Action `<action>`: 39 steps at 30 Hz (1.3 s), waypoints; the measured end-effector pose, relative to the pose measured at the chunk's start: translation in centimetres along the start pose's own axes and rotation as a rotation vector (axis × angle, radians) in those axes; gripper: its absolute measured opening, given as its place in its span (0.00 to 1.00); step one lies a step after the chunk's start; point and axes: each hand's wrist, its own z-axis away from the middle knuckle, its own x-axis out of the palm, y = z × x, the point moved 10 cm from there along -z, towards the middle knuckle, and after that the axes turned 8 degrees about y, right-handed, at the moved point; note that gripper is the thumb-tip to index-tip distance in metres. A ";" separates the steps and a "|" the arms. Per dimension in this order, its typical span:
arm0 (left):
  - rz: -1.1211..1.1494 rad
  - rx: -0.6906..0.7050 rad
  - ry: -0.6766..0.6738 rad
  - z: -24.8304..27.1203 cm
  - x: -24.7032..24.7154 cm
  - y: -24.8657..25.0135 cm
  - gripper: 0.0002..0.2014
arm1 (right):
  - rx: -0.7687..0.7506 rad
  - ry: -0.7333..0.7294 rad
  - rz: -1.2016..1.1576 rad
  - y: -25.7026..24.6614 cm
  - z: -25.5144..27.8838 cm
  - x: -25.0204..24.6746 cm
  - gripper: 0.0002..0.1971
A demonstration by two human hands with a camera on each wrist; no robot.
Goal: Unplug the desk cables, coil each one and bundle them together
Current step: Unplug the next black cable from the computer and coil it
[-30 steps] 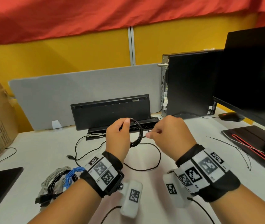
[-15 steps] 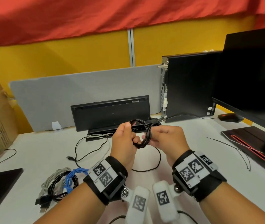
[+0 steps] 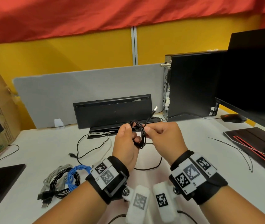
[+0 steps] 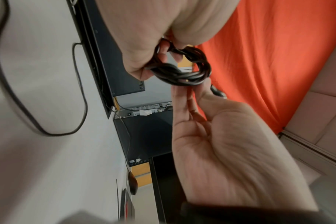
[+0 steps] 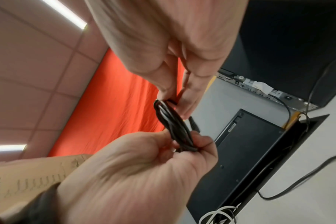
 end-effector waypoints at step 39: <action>-0.634 0.051 0.091 -2.9 -13.2 7.8 0.14 | 0.191 -0.556 -0.090 -0.8 3.7 14.6 0.11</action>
